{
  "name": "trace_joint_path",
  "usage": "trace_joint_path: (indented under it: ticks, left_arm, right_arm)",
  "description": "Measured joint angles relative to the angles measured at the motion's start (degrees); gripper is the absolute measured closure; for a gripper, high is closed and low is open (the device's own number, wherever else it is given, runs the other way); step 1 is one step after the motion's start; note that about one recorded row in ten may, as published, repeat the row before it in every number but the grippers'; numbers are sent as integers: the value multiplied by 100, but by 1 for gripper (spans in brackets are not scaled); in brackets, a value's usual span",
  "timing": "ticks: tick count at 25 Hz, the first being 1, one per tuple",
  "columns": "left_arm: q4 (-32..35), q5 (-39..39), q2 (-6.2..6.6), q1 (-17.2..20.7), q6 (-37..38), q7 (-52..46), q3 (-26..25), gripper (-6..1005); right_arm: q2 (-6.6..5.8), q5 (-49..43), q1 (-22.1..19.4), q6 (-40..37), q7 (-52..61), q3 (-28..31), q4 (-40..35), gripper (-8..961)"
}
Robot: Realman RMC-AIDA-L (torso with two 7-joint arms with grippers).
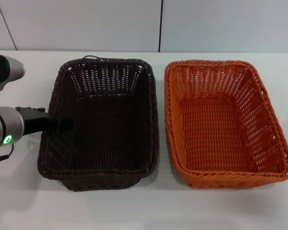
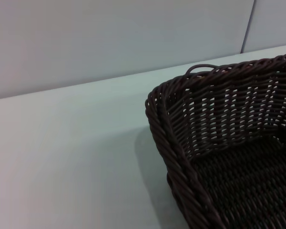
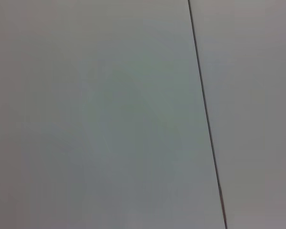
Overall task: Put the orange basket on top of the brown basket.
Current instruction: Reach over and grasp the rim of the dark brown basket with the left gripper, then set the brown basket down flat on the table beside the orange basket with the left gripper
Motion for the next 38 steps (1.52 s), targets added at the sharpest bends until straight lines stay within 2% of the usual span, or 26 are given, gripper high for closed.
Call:
trace_joint_path:
  ticks: [7,18,26,32,38]
  left_arm:
    - [93,17,22,-122,-151,-14,-17,223]
    - [-200,-26,18,-86,-497,201,-86,556]
    - [-331,-170,20,-179,-708,811,-285,679]
    - [-419,-616,22,-285,-924,1897,-721,716]
    - [-600,-1108,22,-502,-1501,3244,-1595,731]
  right_arm:
    - [-1,-6,-4,-3,1,0,-23,201]
    - [-1,-7,-9,1,1,0,-32,201]
    - [5,-7,-31,25,1,14,-31,201]
    - [8,-1,-44,45,1,31,-31,201]
    - [9,0,-57,53,1,36,-36,201]
